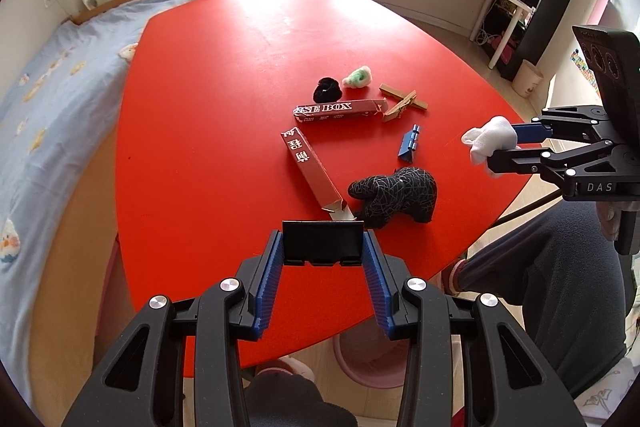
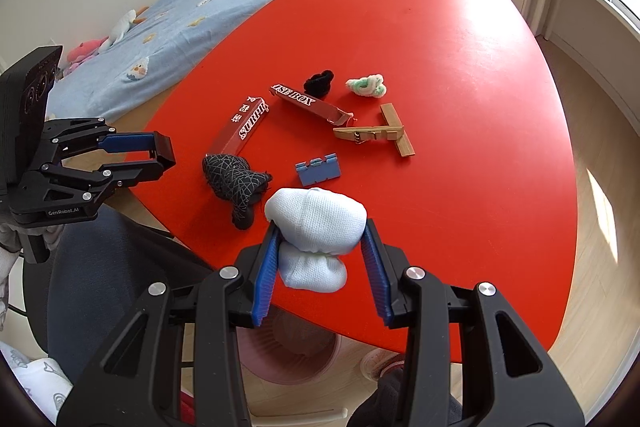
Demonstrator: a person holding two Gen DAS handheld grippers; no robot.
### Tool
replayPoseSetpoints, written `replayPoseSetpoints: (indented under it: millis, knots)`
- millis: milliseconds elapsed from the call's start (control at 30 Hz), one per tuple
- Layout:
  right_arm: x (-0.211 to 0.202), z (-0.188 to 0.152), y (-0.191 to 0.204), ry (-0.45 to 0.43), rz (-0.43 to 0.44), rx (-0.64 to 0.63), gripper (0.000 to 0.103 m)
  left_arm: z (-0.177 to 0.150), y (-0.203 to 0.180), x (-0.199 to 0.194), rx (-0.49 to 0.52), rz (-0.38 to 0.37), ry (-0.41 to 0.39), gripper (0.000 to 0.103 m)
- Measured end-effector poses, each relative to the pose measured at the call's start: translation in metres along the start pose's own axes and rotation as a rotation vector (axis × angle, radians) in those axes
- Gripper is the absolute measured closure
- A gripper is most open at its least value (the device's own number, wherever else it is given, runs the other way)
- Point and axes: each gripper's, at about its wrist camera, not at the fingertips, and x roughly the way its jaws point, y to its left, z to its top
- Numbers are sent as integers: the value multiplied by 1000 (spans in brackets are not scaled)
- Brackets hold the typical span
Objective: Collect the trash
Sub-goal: 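Carry both items over the pink wastebasket and open both grippers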
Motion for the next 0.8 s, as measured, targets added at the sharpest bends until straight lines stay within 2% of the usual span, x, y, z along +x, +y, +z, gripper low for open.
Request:
replayPoseSetpoints:
  millis: [400,800]
  knots:
    - [-45,-21,25,-70,16,-25,63,-8,-36,-42,-10,-39,-83,64]
    - [-73,-47,47,-89,28,-44,63,-34,-60,-56,-25,-86,-83,64]
